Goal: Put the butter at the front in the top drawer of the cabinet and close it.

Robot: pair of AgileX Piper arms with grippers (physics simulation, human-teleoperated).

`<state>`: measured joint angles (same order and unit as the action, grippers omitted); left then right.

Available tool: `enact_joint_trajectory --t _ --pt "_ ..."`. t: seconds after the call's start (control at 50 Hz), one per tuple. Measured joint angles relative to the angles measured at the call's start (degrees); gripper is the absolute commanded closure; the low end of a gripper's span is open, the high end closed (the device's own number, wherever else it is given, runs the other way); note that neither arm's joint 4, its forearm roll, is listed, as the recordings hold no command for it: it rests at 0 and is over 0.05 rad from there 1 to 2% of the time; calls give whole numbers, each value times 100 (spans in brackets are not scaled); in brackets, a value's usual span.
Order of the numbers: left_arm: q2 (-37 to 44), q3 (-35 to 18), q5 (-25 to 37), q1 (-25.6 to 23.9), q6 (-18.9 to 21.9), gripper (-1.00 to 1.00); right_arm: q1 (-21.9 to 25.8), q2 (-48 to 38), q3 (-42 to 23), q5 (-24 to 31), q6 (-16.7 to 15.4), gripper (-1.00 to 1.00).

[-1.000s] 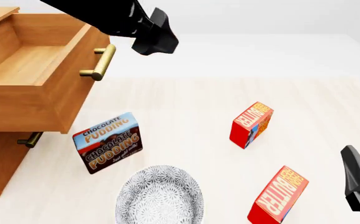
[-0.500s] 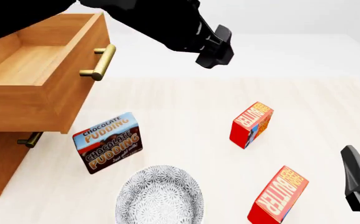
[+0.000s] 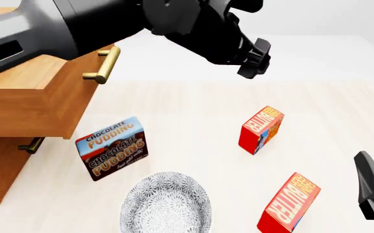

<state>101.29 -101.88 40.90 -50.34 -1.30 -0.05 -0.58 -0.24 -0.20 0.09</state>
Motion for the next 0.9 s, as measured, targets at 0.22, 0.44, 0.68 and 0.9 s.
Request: enact_joint_trajectory --t 0.22,0.44,0.68,0.9 --pt "318 -88 -317 -45 -112 -100 0 0 0 0 0 -100" --pt "649 -116 -623 -71 -228 -100 0 0 0 0 0 -100" --pt "1079 -336 -803 -60 -336 -100 0 0 0 0 0 -100" --pt "1511 -579 -879 -13 -421 -100 0 -1 0 0 0 -100"
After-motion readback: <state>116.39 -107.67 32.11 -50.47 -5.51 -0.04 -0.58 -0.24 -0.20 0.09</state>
